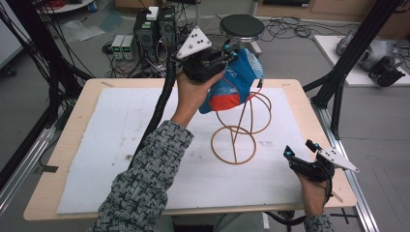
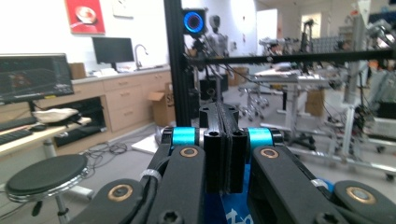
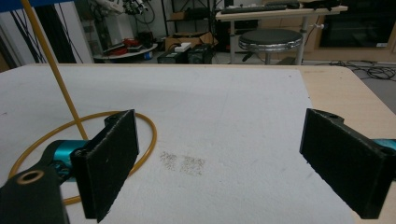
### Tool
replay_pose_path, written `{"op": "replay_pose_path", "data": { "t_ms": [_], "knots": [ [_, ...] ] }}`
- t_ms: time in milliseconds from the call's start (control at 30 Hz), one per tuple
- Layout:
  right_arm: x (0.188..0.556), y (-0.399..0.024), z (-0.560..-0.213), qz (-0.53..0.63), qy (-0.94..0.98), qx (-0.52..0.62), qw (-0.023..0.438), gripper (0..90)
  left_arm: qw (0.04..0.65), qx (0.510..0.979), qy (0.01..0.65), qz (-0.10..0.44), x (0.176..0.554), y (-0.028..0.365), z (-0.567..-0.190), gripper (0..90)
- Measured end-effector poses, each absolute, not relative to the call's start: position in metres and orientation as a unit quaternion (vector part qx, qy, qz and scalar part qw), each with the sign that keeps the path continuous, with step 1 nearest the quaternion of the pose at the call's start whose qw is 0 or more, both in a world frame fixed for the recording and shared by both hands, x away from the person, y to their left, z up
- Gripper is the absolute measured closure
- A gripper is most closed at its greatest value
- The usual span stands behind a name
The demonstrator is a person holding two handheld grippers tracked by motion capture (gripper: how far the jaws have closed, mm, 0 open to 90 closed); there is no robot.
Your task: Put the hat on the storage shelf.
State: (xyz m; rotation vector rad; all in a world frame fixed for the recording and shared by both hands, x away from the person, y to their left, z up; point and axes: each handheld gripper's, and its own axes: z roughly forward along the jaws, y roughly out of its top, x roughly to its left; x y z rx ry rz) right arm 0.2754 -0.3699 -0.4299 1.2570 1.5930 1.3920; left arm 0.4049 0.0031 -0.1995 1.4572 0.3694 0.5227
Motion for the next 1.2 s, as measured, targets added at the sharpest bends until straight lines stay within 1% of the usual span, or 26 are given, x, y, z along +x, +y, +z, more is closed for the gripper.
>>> {"op": "replay_pose_path", "data": {
  "t_ms": [233,633,900,1200],
  "knots": [
    [0.277,-0.368,-0.43,0.534,0.613,0.476,0.334,10.9,0.681,0.682,0.145,0.223,0.396,-0.01,-0.208,88.7],
    [0.277,-0.366,-0.43,0.532,0.616,0.476,0.332,10.9,0.673,0.698,0.132,0.208,0.383,-0.019,-0.224,88.7],
    [0.278,-0.365,-0.43,0.532,0.618,0.474,0.332,10.9,0.664,0.711,0.111,0.202,0.373,-0.031,-0.232,88.7],
    [0.278,-0.366,-0.431,0.533,0.617,0.476,0.331,10.9,0.655,0.723,0.103,0.191,0.368,-0.042,-0.239,88.7]
  ]
}}
